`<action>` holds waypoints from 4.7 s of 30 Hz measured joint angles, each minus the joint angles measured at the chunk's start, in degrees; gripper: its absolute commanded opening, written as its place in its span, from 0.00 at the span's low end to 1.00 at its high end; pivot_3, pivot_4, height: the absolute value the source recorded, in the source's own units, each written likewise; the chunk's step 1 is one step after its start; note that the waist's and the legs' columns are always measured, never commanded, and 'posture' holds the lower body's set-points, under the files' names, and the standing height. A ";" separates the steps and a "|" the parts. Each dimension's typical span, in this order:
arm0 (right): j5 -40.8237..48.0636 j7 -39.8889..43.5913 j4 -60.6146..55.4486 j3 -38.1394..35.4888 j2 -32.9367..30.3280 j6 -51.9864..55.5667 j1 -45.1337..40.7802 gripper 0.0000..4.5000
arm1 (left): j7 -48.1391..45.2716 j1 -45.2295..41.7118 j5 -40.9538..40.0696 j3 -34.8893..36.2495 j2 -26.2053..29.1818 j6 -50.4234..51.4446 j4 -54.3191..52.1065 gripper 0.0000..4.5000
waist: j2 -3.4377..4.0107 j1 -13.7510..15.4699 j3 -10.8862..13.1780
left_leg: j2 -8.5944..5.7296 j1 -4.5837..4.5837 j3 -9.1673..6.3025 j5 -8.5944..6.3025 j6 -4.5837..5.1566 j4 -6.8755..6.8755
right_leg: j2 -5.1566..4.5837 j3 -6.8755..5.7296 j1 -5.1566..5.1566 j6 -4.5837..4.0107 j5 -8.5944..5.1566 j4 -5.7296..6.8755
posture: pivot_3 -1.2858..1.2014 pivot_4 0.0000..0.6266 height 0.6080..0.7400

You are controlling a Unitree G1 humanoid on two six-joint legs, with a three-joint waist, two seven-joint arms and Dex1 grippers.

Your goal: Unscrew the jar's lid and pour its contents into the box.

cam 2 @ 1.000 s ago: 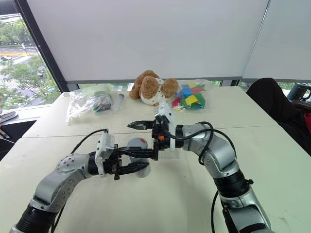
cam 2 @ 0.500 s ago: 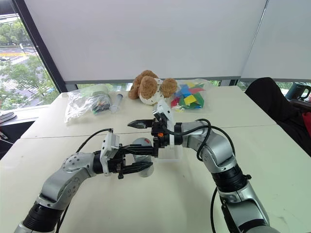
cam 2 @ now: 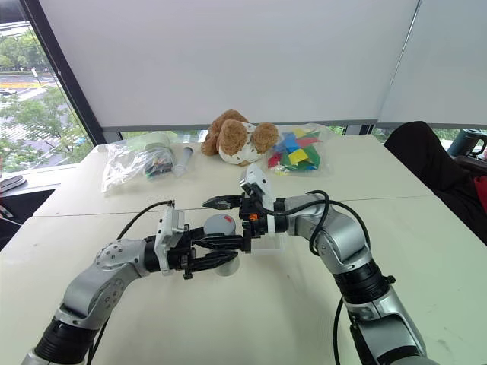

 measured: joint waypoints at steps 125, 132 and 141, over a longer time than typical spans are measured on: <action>0.02 -5.71 17.39 -36.00 -11.23 -32.38 35.52 0.52 | -2.50 -2.45 -2.04 5.49 3.60 -0.17 4.99 0.47 | 0.08 0.16 0.10 | -0.10 0.13 0.29 -0.03 0.07 0.06 | -0.07 0.03 0.25 0.20 -0.15 -0.03 | 0.52 0.24 1.00; -6.73 -8.35 37.57 -36.81 -7.50 -47.06 36.08 0.52 | -2.71 -5.83 -2.00 5.50 3.41 0.00 9.36 0.47 | 0.12 -0.20 0.10 | 0.00 0.18 0.30 -0.03 0.07 0.06 | 0.01 0.09 0.27 0.16 -0.13 -0.02 | 0.52 0.24 1.00; -5.25 -8.20 41.44 -37.10 -7.13 -47.51 35.29 0.98 | -3.65 -9.40 -0.14 4.72 2.91 -1.00 13.63 0.47 | 0.13 0.11 0.10 | -0.01 0.13 0.20 -0.03 0.07 0.08 | -0.01 0.10 0.29 0.16 -0.12 -0.03 | 0.52 0.24 1.00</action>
